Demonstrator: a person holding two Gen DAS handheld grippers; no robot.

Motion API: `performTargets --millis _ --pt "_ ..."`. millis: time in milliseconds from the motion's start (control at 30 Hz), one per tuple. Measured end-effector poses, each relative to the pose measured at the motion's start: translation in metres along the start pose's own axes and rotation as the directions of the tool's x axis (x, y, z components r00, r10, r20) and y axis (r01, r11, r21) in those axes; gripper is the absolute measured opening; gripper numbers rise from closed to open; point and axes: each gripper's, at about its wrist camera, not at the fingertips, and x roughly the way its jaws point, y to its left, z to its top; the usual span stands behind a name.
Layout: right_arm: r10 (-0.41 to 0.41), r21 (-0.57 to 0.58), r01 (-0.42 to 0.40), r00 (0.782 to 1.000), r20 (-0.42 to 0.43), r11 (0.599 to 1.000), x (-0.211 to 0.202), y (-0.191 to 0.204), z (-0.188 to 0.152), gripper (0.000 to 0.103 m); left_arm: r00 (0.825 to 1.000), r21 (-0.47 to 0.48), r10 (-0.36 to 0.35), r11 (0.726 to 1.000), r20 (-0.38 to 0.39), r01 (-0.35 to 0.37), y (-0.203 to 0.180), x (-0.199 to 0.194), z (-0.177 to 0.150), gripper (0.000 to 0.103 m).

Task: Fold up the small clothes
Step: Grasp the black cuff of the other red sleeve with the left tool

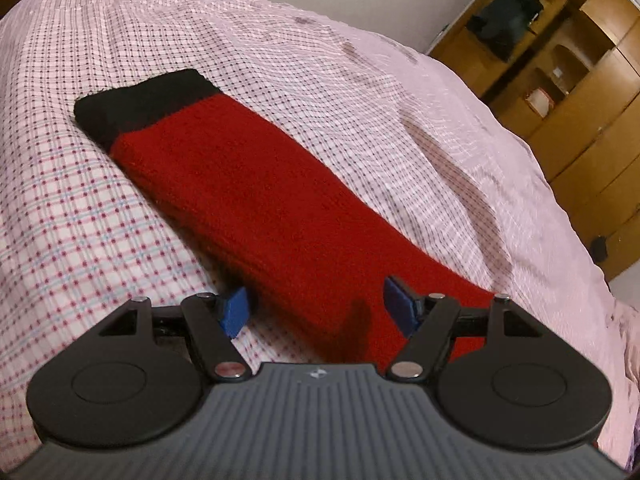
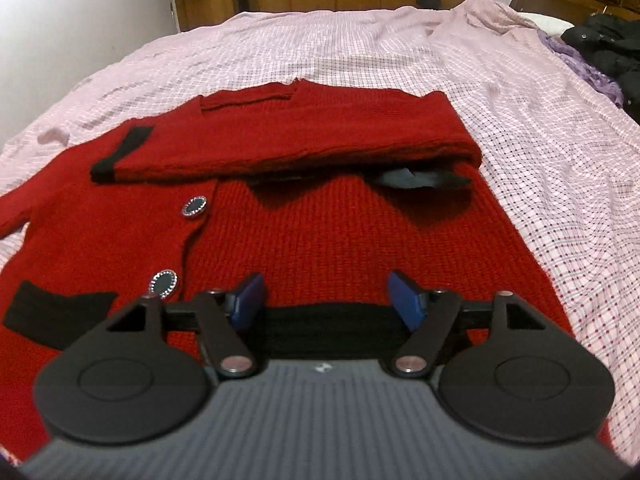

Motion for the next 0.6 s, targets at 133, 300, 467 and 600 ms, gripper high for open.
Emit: performTargets --millis 133,300,467,600 --pt "0.003 0.007 -0.003 1.0 0.008 1.0 0.0 -0.001 -0.002 0.075 0.999 0.015 0.043 0.999 0.026 -0.044 -0.007 0.012 0.004 0.076" --pt "0.011 0.015 -0.011 1.0 0.019 1.0 0.003 -0.002 -0.004 0.077 0.992 0.099 0.113 0.988 0.061 -0.119 -0.028 0.016 -0.002 0.077" --pt "0.026 0.021 -0.026 1.0 0.014 0.999 0.006 -0.003 -0.002 0.082 0.99 0.18 0.103 0.976 0.101 -0.12 -0.03 0.011 -0.008 0.069" --pt "0.038 0.018 -0.039 0.999 0.027 0.999 0.004 -0.005 -0.005 0.082 0.994 0.179 0.055 0.981 0.095 -0.072 -0.025 0.003 -0.004 0.041"
